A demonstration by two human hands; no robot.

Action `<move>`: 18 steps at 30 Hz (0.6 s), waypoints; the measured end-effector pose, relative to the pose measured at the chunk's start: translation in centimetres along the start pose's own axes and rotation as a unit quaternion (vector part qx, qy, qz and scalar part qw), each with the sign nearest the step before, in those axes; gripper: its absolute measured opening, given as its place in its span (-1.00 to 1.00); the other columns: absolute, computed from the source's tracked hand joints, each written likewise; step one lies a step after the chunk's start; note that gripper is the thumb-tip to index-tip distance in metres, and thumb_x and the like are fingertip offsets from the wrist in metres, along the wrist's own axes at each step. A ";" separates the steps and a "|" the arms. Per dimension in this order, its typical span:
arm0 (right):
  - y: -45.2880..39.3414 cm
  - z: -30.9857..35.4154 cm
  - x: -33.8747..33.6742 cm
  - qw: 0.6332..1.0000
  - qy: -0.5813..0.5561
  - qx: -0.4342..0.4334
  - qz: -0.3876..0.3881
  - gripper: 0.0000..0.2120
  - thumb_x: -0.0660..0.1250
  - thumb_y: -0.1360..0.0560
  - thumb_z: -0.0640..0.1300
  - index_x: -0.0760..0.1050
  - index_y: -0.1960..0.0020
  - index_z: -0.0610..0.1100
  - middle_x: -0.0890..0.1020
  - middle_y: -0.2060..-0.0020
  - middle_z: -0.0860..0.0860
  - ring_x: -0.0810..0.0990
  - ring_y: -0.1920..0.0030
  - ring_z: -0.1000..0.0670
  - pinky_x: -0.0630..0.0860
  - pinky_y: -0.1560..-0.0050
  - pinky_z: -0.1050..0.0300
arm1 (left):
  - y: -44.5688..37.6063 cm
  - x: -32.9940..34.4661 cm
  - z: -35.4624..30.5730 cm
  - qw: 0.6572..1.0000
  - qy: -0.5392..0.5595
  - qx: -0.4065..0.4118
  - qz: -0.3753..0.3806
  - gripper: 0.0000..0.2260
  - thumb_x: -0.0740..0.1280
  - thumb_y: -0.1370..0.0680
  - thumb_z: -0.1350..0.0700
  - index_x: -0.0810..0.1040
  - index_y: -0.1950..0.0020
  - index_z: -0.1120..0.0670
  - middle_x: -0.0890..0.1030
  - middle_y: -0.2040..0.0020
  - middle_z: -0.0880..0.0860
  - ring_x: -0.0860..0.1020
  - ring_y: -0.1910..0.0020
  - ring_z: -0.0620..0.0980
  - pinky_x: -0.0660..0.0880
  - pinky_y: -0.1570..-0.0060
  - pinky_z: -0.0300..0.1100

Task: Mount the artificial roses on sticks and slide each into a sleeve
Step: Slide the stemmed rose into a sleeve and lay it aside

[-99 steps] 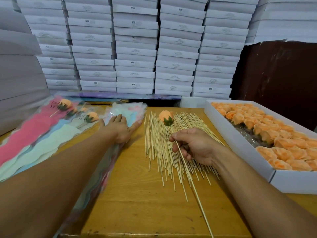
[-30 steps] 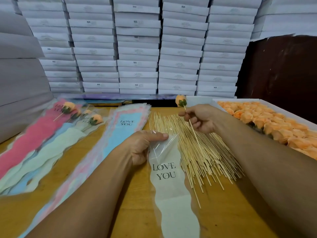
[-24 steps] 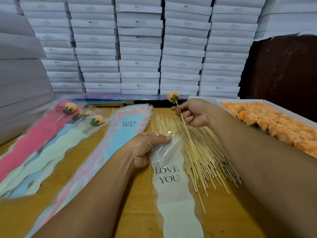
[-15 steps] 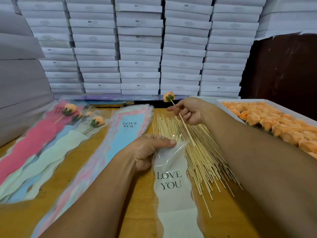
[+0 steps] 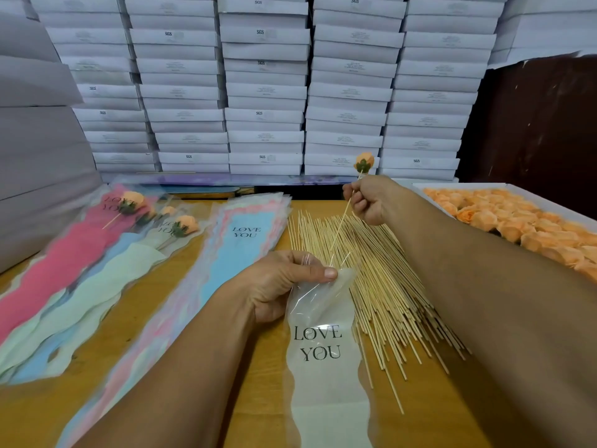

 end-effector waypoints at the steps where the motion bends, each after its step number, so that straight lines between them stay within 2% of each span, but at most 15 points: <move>1: -0.1 0.0 0.0 1.000 0.007 -0.006 -0.002 -0.76 0.10 -0.68 -0.28 0.47 0.10 -0.19 0.49 0.32 0.00 0.29 0.60 0.19 0.18 0.66 0.38 | 0.0 0.1 0.0 1.000 0.001 0.001 0.000 -0.88 0.57 -0.29 0.24 0.65 0.33 0.11 0.67 0.22 0.15 0.65 0.26 0.07 0.63 0.20 -0.11; 4: -0.1 -0.2 0.0 1.000 0.023 -0.016 -0.004 -0.79 0.15 -0.68 -0.27 0.47 0.09 -0.21 0.50 0.31 -0.01 0.30 0.60 0.19 0.18 0.65 0.39 | 0.1 0.2 -0.1 1.000 0.007 0.002 -0.004 -0.84 0.58 -0.29 0.26 0.62 0.30 0.10 0.67 0.22 0.14 0.66 0.27 0.07 0.63 0.27 -0.12; 9: -0.3 -0.5 0.3 1.000 0.026 -0.014 -0.001 -0.82 0.19 -0.67 -0.25 0.49 0.08 -0.22 0.52 0.29 -0.01 0.31 0.62 0.19 0.19 0.65 0.40 | 0.0 0.7 0.0 0.999 0.032 0.030 -0.022 -0.49 0.58 -0.26 0.32 0.44 -0.08 0.07 0.67 0.22 0.15 0.66 0.28 0.15 0.63 0.32 -0.04; 11: -0.4 -0.6 0.2 1.000 0.024 -0.012 -0.001 -0.81 0.19 -0.67 -0.25 0.50 0.08 -0.23 0.52 0.29 -0.01 0.31 0.62 0.19 0.19 0.65 0.40 | -0.1 0.7 0.0 0.997 0.035 0.063 -0.019 -0.41 0.60 -0.24 0.31 0.40 -0.14 0.04 0.63 0.27 0.12 0.63 0.33 0.13 0.62 0.32 -0.03; 15: -0.4 -0.8 -0.1 1.000 0.019 -0.009 -0.002 -0.82 0.18 -0.67 -0.24 0.50 0.06 -0.23 0.52 0.27 -0.02 0.31 0.63 0.19 0.20 0.65 0.40 | -0.1 0.8 0.1 0.994 0.044 0.102 0.006 -0.47 0.61 -0.25 0.29 0.39 -0.04 0.04 0.58 0.35 0.07 0.59 0.41 0.06 0.58 0.41 -0.10; 18: -0.4 -0.9 -0.3 1.000 0.013 -0.008 0.001 -0.82 0.17 -0.67 -0.25 0.48 0.06 -0.23 0.52 0.27 -0.02 0.32 0.64 0.20 0.20 0.66 0.39 | -0.2 0.7 0.2 0.994 0.036 0.100 0.013 -0.62 0.57 -0.31 0.33 0.42 0.10 0.07 0.60 0.28 0.13 0.61 0.35 0.09 0.60 0.37 -0.09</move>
Point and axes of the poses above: each hand's wrist, its own y-axis away from the middle knuckle, its own x-axis out of the palm, z = x × y, the point moved 1 cm from there along -y, towards the middle knuckle
